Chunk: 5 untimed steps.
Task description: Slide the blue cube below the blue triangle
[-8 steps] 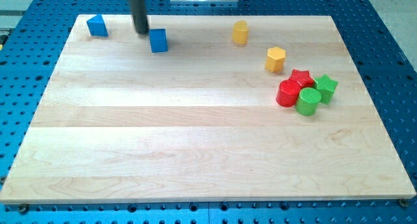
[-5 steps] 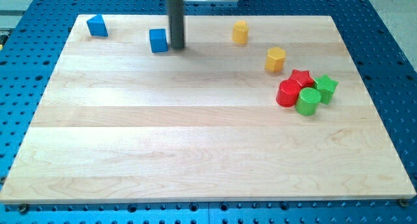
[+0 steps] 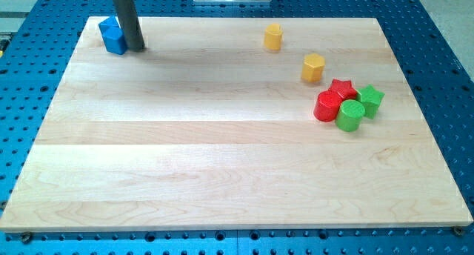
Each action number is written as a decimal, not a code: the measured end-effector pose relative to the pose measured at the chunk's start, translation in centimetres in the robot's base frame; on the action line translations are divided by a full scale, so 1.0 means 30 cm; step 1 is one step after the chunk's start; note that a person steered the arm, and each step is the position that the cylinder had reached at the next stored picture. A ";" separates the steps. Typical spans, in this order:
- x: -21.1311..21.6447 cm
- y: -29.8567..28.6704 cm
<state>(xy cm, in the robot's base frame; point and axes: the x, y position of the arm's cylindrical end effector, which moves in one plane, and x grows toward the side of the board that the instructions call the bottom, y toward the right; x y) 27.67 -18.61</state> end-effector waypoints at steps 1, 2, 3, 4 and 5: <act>0.000 0.024; 0.002 0.035; 0.002 0.035; 0.006 0.041; 0.081 0.090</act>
<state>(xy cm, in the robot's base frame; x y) 30.11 -15.92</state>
